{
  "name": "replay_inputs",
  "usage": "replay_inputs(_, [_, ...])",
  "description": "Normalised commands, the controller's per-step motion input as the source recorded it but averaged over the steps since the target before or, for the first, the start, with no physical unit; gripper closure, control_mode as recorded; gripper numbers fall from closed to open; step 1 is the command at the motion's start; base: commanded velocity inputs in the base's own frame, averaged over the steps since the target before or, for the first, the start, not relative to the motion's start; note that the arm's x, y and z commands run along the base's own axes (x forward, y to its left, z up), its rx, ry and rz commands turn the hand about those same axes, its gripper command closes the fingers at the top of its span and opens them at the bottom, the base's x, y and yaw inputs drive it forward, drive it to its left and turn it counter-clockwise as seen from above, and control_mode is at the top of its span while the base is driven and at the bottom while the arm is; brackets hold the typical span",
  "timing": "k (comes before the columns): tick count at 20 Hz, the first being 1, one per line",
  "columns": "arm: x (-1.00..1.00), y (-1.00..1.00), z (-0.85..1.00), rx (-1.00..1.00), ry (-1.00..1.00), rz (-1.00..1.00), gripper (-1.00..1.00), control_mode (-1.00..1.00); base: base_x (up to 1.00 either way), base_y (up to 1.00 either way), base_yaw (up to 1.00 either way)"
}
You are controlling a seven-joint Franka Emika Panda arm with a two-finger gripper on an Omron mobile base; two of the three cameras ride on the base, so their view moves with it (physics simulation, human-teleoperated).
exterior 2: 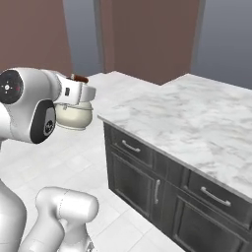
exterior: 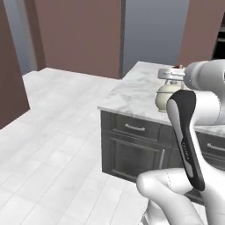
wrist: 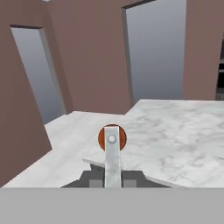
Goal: Pick the kettle from the cabinet and place it on a stove burner. Then pick the pot from the counter and place it on another stove burner. Finally, turn both burners on.
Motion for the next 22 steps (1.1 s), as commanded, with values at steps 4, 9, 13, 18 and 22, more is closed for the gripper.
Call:
replay_inputs(4, [0.0,0.0,0.0,0.0,0.0,0.0,1.0,1.0,0.41,0.7,-0.18])
replay_inputs(9, [0.0,0.0,0.0,0.0,0.0,0.0,1.0,1.0,0.48,0.62,-0.2])
replay_inputs(13, [0.0,0.0,0.0,0.0,0.0,0.0,1.0,1.0,0.53,0.6,-0.22])
replay_inputs(18, [0.0,0.0,0.0,0.0,0.0,0.0,1.0,1.0,0.55,0.6,-0.22])
replay_inputs(22, [0.0,0.0,0.0,0.0,0.0,0.0,1.0,1.0,0.61,0.57,-0.22])
